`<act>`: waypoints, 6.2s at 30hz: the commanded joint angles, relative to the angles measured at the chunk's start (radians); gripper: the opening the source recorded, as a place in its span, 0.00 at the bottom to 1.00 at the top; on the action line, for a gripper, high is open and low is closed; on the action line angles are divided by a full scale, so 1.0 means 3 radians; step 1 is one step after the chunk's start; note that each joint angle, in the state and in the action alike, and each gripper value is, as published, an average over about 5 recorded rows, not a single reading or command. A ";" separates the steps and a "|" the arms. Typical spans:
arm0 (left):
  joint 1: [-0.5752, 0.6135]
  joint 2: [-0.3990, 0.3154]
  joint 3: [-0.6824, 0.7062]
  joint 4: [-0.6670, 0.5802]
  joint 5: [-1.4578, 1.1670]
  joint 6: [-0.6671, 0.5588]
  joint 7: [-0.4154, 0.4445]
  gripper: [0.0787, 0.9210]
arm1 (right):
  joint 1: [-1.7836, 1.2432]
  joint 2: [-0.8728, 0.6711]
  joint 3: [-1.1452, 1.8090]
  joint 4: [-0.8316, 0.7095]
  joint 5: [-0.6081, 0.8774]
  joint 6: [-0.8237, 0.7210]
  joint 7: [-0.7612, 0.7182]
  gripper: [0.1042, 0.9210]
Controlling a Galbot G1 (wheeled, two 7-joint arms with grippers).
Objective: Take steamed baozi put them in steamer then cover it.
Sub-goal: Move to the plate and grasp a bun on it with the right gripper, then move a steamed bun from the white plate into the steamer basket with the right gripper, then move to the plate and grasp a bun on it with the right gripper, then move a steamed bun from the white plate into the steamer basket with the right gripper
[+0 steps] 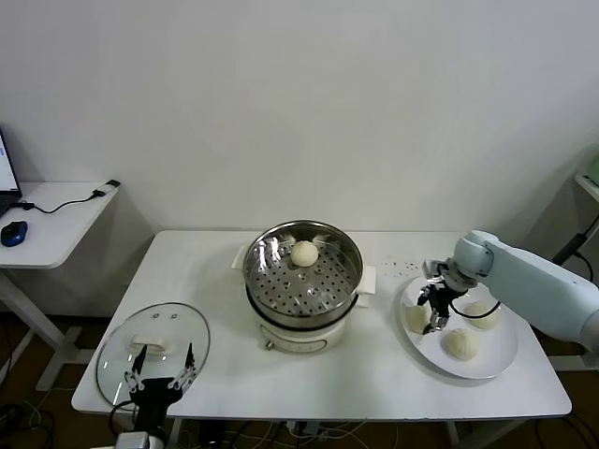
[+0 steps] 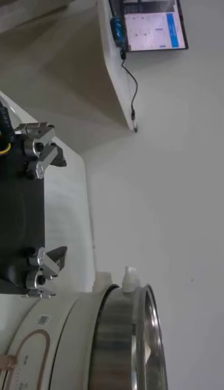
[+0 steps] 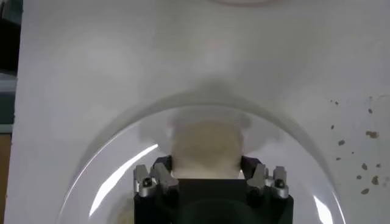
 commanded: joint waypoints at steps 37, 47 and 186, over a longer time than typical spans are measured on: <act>0.0046 0.0018 0.0103 -0.0076 0.0018 -0.0096 0.0021 0.88 | 0.2356 0.1977 -0.2058 -0.0025 0.2687 -0.0407 0.0314 0.71; 0.0065 0.0040 0.0073 -0.0078 0.0003 -0.0095 0.0022 0.88 | 0.1850 0.2231 -0.2015 -0.0239 0.2485 -0.0424 0.0373 0.71; 0.0205 -0.0077 0.0070 -0.0073 0.0266 -0.0079 0.0032 0.88 | 0.2033 0.1988 -0.1058 0.0260 -0.0447 0.2791 -0.0560 0.70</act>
